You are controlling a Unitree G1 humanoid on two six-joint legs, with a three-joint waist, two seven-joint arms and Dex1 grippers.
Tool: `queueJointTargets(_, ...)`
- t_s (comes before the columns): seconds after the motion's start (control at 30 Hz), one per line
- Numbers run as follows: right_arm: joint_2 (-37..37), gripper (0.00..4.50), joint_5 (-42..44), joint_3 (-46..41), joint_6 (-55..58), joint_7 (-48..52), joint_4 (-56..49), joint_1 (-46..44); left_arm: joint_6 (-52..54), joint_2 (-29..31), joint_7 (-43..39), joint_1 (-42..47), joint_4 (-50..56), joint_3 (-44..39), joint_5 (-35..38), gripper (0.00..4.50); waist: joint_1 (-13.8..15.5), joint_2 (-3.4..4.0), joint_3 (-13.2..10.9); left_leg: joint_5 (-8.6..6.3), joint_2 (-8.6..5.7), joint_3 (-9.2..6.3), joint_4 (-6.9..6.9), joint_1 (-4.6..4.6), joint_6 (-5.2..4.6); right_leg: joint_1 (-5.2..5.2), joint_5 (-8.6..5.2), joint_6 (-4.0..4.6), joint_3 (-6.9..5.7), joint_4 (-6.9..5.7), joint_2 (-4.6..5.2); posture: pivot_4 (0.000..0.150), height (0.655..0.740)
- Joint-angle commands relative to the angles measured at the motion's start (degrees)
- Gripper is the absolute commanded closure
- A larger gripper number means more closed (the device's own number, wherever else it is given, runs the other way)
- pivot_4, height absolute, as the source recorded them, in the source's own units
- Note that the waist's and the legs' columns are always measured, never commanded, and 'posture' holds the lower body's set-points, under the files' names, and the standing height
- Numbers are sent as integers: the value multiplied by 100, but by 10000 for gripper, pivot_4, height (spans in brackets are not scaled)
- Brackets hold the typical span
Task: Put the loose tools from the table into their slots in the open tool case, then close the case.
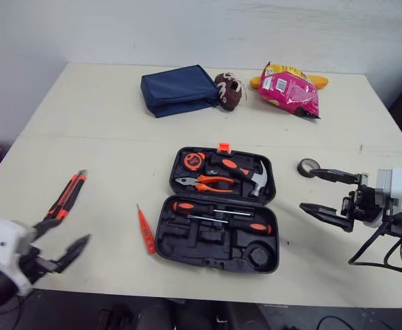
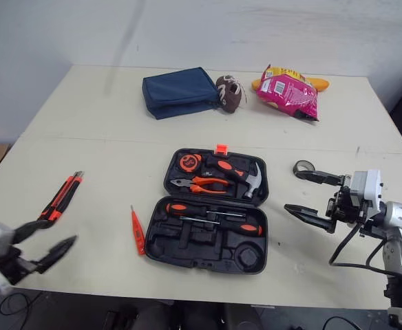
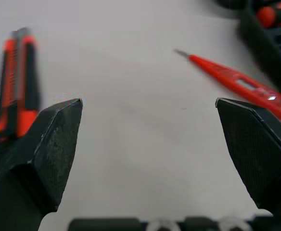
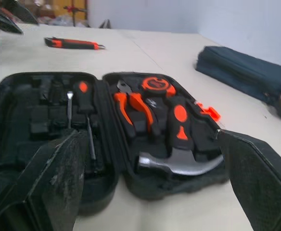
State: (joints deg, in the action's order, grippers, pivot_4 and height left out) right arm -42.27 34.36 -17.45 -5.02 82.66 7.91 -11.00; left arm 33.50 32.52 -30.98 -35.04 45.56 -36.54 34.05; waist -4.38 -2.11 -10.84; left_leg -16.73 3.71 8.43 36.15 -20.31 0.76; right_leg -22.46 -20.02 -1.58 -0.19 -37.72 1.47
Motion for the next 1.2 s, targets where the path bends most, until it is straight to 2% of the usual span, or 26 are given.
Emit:
queueJointTargets(0.03,151,819,49,50,-389,277,-9,-53,32,-262,491,-52,682,848,-361,0,2,0,0,0,-1,0,1,2,-1,2,1,-1,3,0,-1,1500,7400)
queueJointTargets(0.2,289,819,46,101,-542,343,111,-74,2,-217,646,-171,821,1757,-1014,0,-26,2,-1,7,-3,0,4,7,-6,2,2,-2,12,-3,-6,1500,7400)
queueJointTargets(0.27,303,819,29,119,-560,305,96,-80,-47,4,590,-210,828,2166,-1388,0,-27,2,-1,8,-3,0,4,7,-8,3,2,-2,13,-3,-6,1500,7400)
queueJointTargets(0.6,344,819,12,268,-237,-48,-211,-115,172,-84,1122,407,277,3193,-2286,0,11,3,-1,9,-5,-1,4,6,-12,3,3,-3,15,-2,-4,1500,7400)
queueJointTargets(0.8,357,819,33,324,-49,-310,-552,-72,130,-197,1179,567,5,3141,-2379,0,20,5,0,8,-4,-1,3,5,-14,2,4,-3,13,-3,-3,1500,7400)
queueJointTargets(0.97,349,819,33,372,201,-570,-915,-105,232,-616,1388,674,-164,2541,-2162,0,18,5,0,13,-4,-2,3,6,-17,3,5,-5,13,-4,-3,1500,7400)
queueJointTargets(1.2,346,819,38,359,409,-733,-1126,-38,272,-666,1217,592,-135,2225,-2049,0,17,4,0,11,-4,-2,1,3,-15,1,5,-5,12,-3,-3,1500,7400)
